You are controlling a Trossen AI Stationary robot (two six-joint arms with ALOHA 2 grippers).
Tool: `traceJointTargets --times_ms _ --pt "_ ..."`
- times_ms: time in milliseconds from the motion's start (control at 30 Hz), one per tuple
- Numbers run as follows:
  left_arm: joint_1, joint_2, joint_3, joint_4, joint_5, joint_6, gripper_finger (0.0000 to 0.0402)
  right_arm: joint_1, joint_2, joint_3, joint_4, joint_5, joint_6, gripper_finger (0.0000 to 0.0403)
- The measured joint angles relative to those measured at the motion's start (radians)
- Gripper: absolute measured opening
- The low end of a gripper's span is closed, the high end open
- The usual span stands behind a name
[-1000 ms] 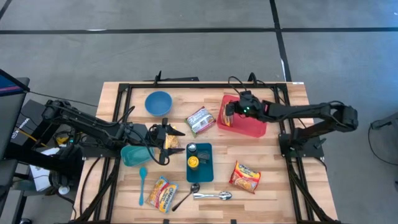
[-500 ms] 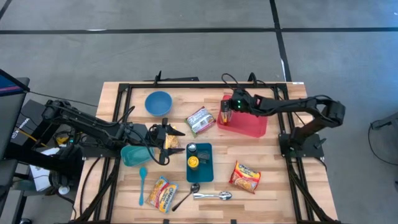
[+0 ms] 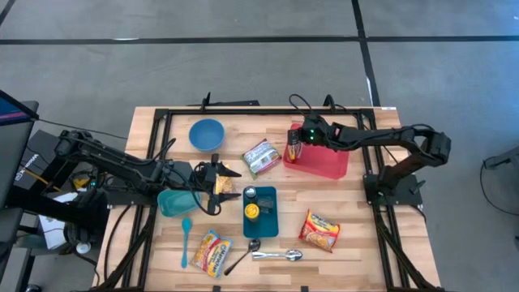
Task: Pick & Place Food Item
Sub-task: Put the red noodle pack into the red bin
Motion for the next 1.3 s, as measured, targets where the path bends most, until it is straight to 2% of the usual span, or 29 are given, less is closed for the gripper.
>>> traceJointTargets --times_ms 200,400,600,1100,1300 --pt "0.0 0.0 0.0 0.0 0.0 0.0 0.029 0.0 0.0 0.0 0.002 -0.025 -0.012 0.0086" --pt "0.0 0.0 0.0 0.0 0.0 0.0 0.029 0.001 0.0 0.0 0.008 -0.031 -0.068 0.0115" --pt "0.0 0.0 0.0 0.0 0.0 0.0 0.029 0.0 -0.004 0.0 0.016 -0.089 -0.163 0.0121" --pt "0.0 0.0 0.0 0.0 0.0 0.0 0.029 0.0 -0.12 0.0 0.024 -0.153 -0.214 0.0121" --pt "0.0 0.0 0.0 0.0 0.0 0.0 0.029 -0.014 -0.12 0.0 -0.069 -0.158 -0.248 0.012"
